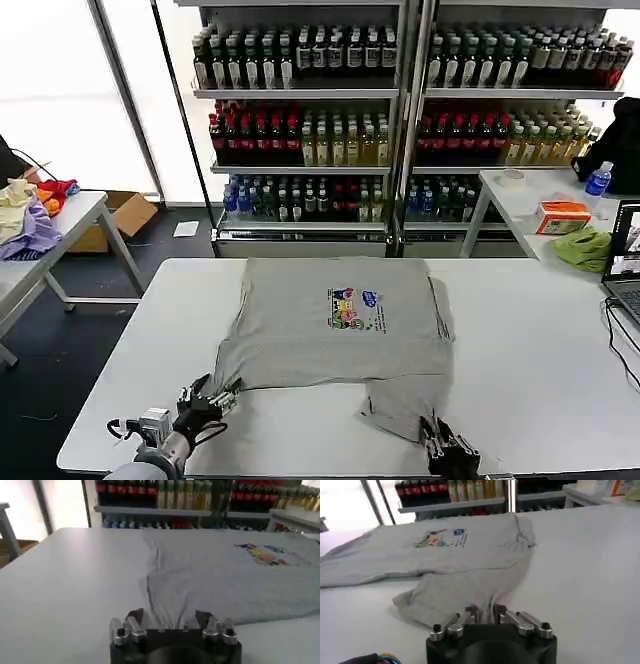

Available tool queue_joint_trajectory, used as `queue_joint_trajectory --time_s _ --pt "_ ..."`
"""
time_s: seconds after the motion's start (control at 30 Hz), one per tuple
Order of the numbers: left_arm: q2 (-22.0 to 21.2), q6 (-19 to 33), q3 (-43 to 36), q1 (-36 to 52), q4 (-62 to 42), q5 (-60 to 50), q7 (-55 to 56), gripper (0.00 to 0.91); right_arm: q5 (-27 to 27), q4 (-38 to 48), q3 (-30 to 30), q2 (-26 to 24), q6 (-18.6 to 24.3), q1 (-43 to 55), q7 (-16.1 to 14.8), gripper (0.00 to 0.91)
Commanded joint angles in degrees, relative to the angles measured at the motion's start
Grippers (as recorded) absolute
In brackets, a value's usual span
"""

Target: Fold and organize the clothes.

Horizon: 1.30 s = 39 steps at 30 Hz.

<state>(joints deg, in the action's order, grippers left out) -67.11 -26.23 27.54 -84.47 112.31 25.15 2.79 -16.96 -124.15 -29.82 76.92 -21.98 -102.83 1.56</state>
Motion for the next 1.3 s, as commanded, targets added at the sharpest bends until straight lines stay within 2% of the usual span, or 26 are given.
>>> queue_joint_trajectory --time_s 0.03,0.27,0.4,0.57,0.83,1.07,1.3 --pt "-1.0 1.5 -1.3 0.2 -1.8 -0.4 0.4 0.01 0.0 -0.1 0.1 0.0 0.4 -0.3 -0.1 0.0" --pt "-1.7 2.4 -2.3 -0.7 0.4 -0.4 0.9 0.01 -1.8 -0.4 -0.4 -0.2 1.2 -0.4 -0.4 0.0" --pt "-1.9 3.2 -1.8 -0.6 2.3 0.0 2.1 0.01 -5.3 -1.2 -1.2 -0.7 4.3 -0.7 -2.7 0.0" --pt "-2.0 3.0 -0.4 -2.2 6.1 0.0 3.4 0.01 -10.3 -5.8 -3.5 -1.6 4.9 -4.6 -4.5 0.0" --pt "-3.5 1.4 2.6 -7.1 12.6 0.2 3.8 0.01 -7.9 -9.5 -4.3 -3.2 7.2 -14.5 -5.8 0.0" --pt "-3.7 -1.1 5.1 -15.6 18.2 0.3 3.2 0.01 -6.1 -11.4 -4.5 -4.6 10.6 -20.0 -7.0 0.0" --pt "-3.4 -3.2 7.2 -21.8 20.2 0.7 1.7 0.01 -8.7 -13.0 -4.5 -4.5 14.2 -21.7 -7.3 0.0"
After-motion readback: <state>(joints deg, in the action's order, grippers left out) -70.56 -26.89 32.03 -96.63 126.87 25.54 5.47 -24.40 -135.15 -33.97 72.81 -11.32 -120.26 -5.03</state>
